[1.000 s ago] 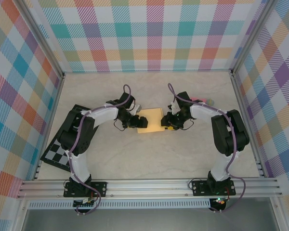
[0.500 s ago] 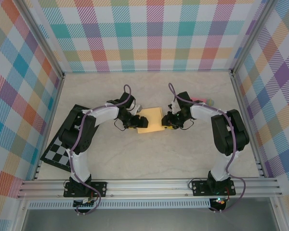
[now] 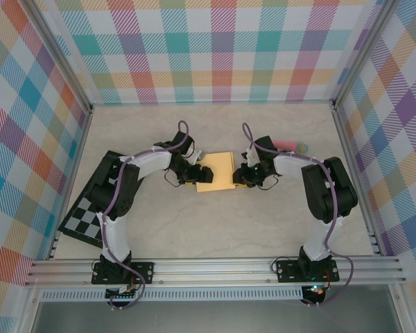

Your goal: Fold the paper box

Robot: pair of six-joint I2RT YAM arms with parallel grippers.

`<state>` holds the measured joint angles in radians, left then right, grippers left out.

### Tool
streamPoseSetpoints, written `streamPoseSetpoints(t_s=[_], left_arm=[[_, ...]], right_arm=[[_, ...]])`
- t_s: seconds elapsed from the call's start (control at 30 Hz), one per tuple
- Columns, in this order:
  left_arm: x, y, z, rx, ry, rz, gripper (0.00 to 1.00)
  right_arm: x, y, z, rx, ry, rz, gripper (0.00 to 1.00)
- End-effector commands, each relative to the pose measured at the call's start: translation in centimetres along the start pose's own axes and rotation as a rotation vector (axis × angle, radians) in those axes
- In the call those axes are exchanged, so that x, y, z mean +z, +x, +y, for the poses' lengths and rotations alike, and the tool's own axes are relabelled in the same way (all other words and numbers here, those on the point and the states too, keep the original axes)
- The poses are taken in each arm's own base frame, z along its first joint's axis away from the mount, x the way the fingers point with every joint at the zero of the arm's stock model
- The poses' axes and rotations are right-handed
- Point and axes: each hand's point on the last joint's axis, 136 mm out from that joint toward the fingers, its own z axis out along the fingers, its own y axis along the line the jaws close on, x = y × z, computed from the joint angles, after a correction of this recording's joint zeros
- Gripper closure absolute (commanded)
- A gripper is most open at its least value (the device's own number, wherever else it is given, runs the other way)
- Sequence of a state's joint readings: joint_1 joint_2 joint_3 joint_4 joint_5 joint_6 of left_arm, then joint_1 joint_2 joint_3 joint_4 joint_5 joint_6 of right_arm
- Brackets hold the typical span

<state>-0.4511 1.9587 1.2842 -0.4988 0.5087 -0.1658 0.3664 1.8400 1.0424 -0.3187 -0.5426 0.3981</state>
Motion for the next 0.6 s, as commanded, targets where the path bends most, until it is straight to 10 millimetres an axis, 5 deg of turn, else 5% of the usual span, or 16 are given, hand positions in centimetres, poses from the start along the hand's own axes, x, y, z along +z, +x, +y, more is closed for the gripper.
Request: streamPoseSetpoints(t_s=[0.0, 0.17, 0.4, 0.57], left_arm=[[0.2, -0.5, 0.5, -0.003, 0.013, 0.011, 0.21], [-1.8, -1.5, 0.2, 0.005, 0.026, -0.023, 0.18], [-8.8, -5.0, 1.6, 0.023, -0.018, -0.212, 0.16], [-11.4, -8.2, 2.6, 0.04, -0.049, -0.314, 0.15]], right_arm=[[0.5, -0.3, -0.6, -0.056, 0.011, -0.025, 0.8], [0.4, -0.1, -0.6, -0.068, 0.015, -0.022, 0.81], [0.3, 0.0, -0.8, -0.086, 0.028, -0.018, 0.8], [0.3, -0.4, -0.7, -0.091, 0.033, -0.013, 0.78]])
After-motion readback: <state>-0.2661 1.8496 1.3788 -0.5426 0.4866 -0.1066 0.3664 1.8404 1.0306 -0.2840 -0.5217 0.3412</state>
